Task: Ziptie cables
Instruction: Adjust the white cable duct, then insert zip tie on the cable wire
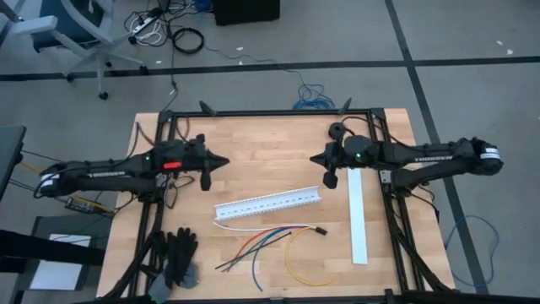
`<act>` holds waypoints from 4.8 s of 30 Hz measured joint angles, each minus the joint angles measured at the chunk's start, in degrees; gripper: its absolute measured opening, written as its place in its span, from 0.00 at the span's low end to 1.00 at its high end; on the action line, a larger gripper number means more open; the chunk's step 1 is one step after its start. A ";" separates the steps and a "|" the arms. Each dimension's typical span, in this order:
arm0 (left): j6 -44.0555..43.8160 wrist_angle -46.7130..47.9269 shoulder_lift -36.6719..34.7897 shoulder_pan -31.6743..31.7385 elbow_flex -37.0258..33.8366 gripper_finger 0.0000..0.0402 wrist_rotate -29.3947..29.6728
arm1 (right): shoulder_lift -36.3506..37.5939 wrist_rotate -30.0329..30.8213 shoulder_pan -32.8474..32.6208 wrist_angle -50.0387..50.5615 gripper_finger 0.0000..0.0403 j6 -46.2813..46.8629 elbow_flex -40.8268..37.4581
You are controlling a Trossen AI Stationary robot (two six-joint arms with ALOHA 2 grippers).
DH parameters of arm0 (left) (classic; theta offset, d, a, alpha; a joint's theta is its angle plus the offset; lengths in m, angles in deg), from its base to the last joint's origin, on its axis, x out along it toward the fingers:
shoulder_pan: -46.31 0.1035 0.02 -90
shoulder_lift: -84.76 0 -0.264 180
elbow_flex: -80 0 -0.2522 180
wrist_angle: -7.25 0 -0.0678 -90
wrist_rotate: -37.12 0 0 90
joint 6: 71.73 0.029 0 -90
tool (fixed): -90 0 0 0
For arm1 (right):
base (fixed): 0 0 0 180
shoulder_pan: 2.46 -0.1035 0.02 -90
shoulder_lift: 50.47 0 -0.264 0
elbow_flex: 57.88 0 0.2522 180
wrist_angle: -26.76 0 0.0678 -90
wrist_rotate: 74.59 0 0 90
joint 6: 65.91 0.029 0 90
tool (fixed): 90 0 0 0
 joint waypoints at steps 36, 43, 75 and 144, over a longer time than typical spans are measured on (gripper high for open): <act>-12.87 -24.11 22.24 -27.75 0.00 0.00 29.20 | -15.58 -14.87 -3.52 -7.43 0.11 -2.02 0.77; -16.94 -32.32 29.91 -28.88 -0.02 0.00 23.03 | -15.60 -19.03 -6.20 -7.02 0.01 -1.48 0.77; -24.78 -23.64 49.63 -30.72 13.68 0.00 22.37 | -28.93 -11.20 -10.04 -13.79 0.00 -0.47 0.62; -4.76 -32.85 49.59 -15.72 13.60 0.00 28.45 | -30.54 -10.73 10.03 -26.47 0.00 -7.52 0.68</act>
